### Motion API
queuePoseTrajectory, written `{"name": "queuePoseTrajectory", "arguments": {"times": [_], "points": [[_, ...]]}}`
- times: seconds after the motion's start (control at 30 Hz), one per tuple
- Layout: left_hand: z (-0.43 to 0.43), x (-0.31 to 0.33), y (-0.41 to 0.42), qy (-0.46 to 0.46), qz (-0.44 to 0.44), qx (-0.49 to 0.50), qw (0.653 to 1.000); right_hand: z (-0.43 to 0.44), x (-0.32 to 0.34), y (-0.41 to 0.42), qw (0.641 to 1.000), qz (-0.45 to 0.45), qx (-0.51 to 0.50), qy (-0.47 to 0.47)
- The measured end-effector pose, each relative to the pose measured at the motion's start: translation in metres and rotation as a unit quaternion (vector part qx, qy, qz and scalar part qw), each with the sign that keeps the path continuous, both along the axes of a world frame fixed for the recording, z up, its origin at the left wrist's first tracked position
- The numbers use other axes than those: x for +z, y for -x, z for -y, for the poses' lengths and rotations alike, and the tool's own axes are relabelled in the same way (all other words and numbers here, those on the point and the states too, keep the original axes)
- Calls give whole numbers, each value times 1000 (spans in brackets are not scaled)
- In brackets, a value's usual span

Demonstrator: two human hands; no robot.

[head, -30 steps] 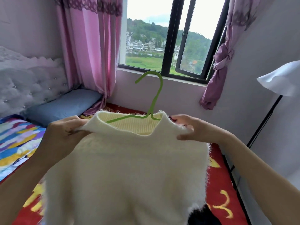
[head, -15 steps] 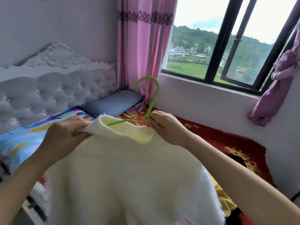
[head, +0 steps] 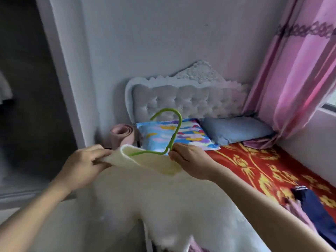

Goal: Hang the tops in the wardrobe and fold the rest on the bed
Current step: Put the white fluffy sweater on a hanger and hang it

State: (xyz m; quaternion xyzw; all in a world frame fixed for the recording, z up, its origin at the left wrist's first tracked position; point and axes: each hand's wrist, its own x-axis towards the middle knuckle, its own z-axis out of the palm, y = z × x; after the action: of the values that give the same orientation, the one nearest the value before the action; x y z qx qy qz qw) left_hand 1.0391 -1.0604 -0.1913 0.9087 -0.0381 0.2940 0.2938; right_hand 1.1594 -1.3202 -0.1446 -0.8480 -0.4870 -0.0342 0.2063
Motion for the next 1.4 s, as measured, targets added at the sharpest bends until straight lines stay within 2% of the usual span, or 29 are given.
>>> {"name": "queuePoseTrajectory", "arguments": {"times": [0.13,0.3,0.4,0.5,0.67,0.8,0.9,1.0,1.23,1.4], "points": [[-42,-3,73,13,-2,135,991,-69,3,35,995,-6,98,-13],[-86,-1,141,30,16,213,976,-135,8,69,981,-5,196,-8],[-113,-2,170,9,34,249,968,-169,6,86,978,-19,208,20],[-143,-2,191,-101,42,274,955,-209,5,100,974,-22,222,39],[-227,-3,241,-114,26,321,940,-315,13,141,967,-32,248,51],[-286,-16,280,-93,-29,366,926,-384,9,164,978,-28,203,46],[-313,-22,301,-38,-78,388,918,-421,2,173,984,-30,168,47],[-338,-27,309,10,-89,410,907,-446,-4,166,989,-56,125,55],[-388,-65,274,147,-107,425,887,-497,-20,118,981,-184,38,39],[-432,-51,249,144,-103,454,873,-561,-16,78,949,-313,2,-47]]}}
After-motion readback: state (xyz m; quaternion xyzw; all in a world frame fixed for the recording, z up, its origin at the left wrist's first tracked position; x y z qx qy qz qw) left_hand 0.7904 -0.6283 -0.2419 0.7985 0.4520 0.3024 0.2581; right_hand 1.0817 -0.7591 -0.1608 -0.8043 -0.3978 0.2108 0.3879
